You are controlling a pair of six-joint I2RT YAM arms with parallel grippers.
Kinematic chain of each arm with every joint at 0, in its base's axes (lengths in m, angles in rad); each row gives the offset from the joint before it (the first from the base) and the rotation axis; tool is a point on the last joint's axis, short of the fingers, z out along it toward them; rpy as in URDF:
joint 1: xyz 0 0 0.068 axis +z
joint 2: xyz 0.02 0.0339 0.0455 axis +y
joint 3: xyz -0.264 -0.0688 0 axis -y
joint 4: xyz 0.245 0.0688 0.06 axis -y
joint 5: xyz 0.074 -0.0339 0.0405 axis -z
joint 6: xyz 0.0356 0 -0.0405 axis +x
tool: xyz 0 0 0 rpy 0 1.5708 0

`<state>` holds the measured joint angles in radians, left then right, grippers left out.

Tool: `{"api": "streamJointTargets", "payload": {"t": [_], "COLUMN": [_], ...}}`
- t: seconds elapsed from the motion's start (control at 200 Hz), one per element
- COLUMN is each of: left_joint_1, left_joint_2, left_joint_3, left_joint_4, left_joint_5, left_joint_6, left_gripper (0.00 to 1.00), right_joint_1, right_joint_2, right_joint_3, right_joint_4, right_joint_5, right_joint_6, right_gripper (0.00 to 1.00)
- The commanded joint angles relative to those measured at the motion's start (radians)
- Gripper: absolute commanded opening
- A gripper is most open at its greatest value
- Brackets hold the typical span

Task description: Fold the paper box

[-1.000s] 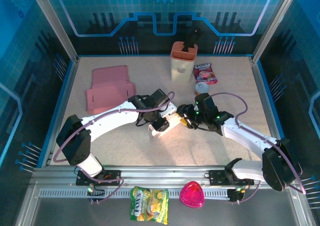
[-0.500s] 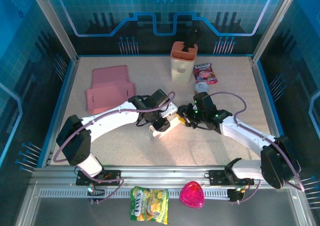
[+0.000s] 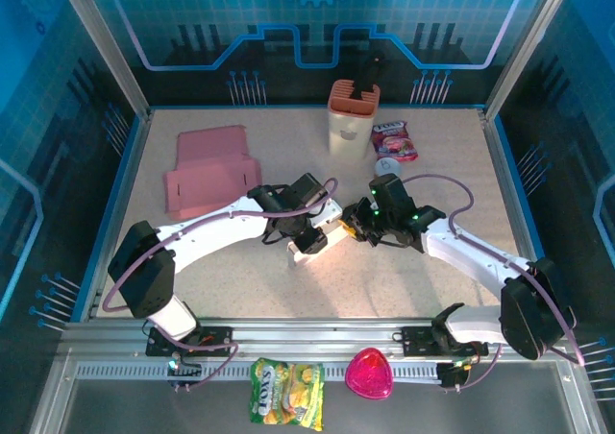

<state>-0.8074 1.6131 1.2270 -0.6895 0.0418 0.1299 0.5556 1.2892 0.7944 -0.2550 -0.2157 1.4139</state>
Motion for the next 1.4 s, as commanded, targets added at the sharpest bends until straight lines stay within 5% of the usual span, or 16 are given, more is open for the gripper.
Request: {"api": "streamJointTargets", "payload": {"t": [0.0, 0.195, 0.49, 0.73, 1.096, 1.396], "left_joint_1": [-0.002, 0.007, 0.040, 0.060, 0.082, 0.084], "left_joint_2": [-0.017, -0.022, -0.043, -0.059, -0.096, -0.091], "left_joint_3": [-0.032, -0.033, -0.034, -0.032, -0.063, -0.066], "left_joint_4": [-0.002, -0.028, -0.060, -0.095, -0.122, -0.117], "left_joint_5": [-0.011, -0.011, 0.045, 0.082, 0.147, 0.145], "left_joint_6": [0.001, 0.054, 0.125, 0.197, 0.265, 0.260], "left_gripper": [0.34, 0.26, 0.26, 0.26, 0.26, 0.26], "right_joint_1": [0.010, -0.014, -0.304, -0.278, -0.158, -0.128], "right_joint_2": [0.023, -0.029, -0.094, 0.025, 0.148, 0.198], "right_joint_3": [0.016, 0.134, 0.203, 0.322, 0.397, 0.413], "right_joint_4": [-0.118, -0.207, -0.299, -0.459, -0.512, -0.525], "right_joint_5": [0.022, 0.021, -0.239, -0.286, -0.220, -0.237], "right_joint_6": [-0.015, -0.232, -0.763, -1.128, -1.271, -1.293], "right_gripper": [0.27, 0.43, 0.45, 0.46, 0.55, 0.48]}}
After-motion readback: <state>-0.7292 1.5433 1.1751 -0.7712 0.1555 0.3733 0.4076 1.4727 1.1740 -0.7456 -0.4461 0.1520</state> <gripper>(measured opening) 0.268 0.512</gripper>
